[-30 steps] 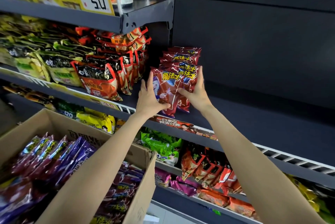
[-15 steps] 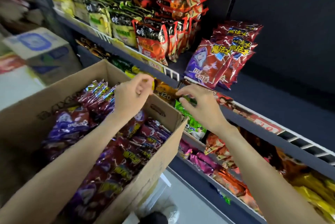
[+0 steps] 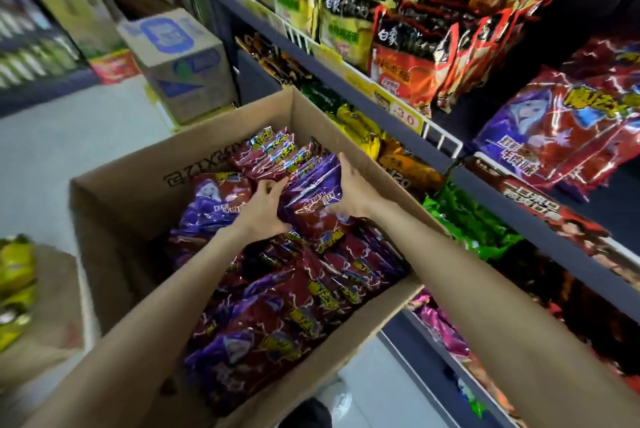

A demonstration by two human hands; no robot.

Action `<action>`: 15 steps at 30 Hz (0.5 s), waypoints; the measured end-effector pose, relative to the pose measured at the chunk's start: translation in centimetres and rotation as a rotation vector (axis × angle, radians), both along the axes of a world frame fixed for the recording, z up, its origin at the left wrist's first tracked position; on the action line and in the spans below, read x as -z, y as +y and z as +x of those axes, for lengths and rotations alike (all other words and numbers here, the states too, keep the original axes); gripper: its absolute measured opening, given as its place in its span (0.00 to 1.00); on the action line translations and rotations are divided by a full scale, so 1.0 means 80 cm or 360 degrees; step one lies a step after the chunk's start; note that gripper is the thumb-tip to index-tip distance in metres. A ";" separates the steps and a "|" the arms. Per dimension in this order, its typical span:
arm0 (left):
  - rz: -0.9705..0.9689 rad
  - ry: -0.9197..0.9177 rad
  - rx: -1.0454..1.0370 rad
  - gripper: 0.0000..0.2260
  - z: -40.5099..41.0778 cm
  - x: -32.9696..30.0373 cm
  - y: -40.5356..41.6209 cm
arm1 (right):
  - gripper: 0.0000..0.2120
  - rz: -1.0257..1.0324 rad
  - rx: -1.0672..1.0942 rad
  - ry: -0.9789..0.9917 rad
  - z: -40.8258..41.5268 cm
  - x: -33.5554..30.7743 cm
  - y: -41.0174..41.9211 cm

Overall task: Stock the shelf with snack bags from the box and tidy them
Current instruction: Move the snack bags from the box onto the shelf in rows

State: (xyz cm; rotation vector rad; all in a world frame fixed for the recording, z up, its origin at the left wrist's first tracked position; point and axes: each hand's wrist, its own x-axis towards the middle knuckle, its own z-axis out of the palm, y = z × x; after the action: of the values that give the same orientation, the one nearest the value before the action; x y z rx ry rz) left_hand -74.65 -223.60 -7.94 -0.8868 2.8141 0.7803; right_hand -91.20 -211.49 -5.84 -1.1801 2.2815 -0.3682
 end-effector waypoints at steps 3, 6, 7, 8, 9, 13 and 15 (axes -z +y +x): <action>-0.0063 0.0067 -0.0008 0.38 -0.001 0.007 -0.009 | 0.58 -0.0118 0.0077 -0.0002 0.002 0.009 -0.008; -0.0246 0.0300 0.0031 0.27 0.003 0.010 -0.017 | 0.53 -0.0224 0.0170 0.0147 0.002 0.014 0.000; -0.0275 0.0402 0.0057 0.23 0.002 0.009 -0.018 | 0.52 -0.0225 0.0204 0.0192 0.001 0.015 0.002; -0.0263 0.0460 0.0101 0.21 0.001 0.009 -0.019 | 0.50 -0.0212 0.0235 0.0228 0.000 0.016 0.004; -0.0200 0.0466 0.0148 0.22 0.000 0.010 -0.019 | 0.48 -0.0188 0.0250 0.0250 -0.001 0.017 0.006; 0.0108 0.0256 0.0177 0.36 0.002 0.017 -0.015 | 0.39 -0.0212 0.0252 0.0267 0.001 0.011 0.016; -0.0005 0.0241 0.0078 0.37 0.002 0.021 -0.012 | 0.34 -0.0327 0.0223 0.0261 0.006 0.003 0.020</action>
State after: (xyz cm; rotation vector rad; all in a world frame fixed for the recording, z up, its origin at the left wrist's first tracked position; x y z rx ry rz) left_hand -74.53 -224.52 -9.65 -0.7873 2.9552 0.8719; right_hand -90.68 -209.89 -6.05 -1.1902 2.5255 -0.5903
